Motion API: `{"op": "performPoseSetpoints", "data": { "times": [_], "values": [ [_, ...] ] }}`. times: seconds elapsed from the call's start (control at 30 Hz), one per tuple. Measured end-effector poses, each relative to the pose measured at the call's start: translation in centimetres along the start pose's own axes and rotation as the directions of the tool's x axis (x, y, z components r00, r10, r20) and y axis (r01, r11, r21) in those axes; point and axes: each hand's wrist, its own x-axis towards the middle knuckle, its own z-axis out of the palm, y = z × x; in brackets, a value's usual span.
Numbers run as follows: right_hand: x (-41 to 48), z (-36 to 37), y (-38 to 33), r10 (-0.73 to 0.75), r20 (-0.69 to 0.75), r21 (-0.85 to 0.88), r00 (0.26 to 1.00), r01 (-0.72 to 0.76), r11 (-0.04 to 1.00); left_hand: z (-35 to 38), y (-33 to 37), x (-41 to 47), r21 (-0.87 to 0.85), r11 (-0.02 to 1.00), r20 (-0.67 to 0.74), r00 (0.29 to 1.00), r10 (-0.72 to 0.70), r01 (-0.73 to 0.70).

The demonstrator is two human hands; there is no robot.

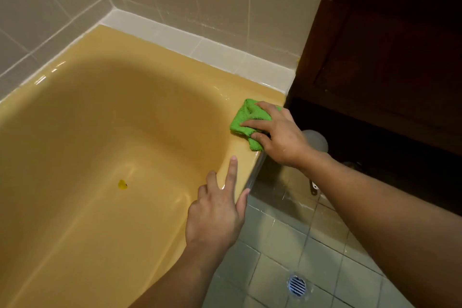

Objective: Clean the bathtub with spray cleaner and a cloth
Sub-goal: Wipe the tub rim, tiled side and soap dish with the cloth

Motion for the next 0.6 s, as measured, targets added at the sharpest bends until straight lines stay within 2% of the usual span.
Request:
{"op": "performPoseSetpoints", "data": {
  "times": [0.27,0.6],
  "values": [
    [5.2,-2.4,2.6,0.06,-0.027,0.016,0.998,-0.06,0.998,-0.1,1.0,2.3,-0.003,0.999,0.019,0.999,0.032,-0.032],
    [9.7,-3.6,4.7,0.115,-0.09,-0.163,0.989,-0.129,0.978,-1.0,2.8,6.0,-0.007,1.0,0.076,0.997,-0.013,0.013]
  ]
}}
